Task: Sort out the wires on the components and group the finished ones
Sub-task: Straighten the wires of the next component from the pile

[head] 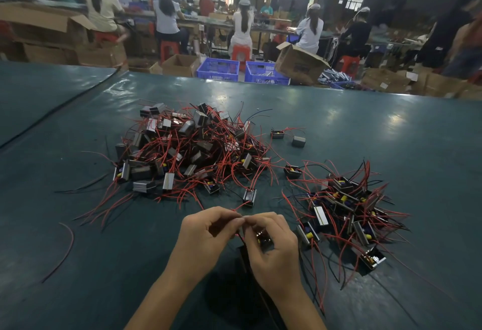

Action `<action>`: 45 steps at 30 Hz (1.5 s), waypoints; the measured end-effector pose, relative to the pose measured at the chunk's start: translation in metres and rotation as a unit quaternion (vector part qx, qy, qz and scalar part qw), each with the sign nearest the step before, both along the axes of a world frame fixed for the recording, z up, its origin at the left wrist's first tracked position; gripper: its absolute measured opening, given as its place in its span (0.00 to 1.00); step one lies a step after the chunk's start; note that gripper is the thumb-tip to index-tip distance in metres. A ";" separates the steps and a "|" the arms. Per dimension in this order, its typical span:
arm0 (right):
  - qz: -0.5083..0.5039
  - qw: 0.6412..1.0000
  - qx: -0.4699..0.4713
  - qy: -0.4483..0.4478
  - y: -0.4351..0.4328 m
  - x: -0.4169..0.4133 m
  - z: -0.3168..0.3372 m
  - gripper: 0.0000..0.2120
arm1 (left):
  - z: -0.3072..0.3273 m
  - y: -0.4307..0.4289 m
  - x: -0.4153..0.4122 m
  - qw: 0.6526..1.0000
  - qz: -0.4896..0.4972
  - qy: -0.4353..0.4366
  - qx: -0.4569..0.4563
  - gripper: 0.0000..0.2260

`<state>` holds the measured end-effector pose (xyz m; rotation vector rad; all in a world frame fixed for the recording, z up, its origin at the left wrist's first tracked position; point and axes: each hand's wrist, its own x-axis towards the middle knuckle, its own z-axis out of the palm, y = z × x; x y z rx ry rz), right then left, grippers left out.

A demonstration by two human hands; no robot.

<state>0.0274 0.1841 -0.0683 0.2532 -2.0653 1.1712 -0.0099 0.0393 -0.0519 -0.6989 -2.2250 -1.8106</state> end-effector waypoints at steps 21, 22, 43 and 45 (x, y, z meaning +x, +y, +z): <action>-0.033 0.995 0.085 -0.042 -0.001 -0.001 -0.004 0.05 | 0.005 -0.007 -0.004 0.988 -0.039 -0.034 -0.144 0.05; -0.035 0.994 0.091 -0.043 -0.001 -0.001 -0.003 0.06 | 0.006 -0.007 -0.004 0.988 -0.044 -0.038 -0.143 0.06; -0.037 0.994 0.101 -0.024 0.006 -0.001 -0.001 0.05 | 0.014 -0.003 0.006 0.999 -0.015 -0.028 -0.027 0.05; -0.037 0.994 0.103 -0.017 0.006 -0.002 -0.001 0.05 | 0.015 -0.003 0.006 0.999 0.007 -0.025 -0.021 0.04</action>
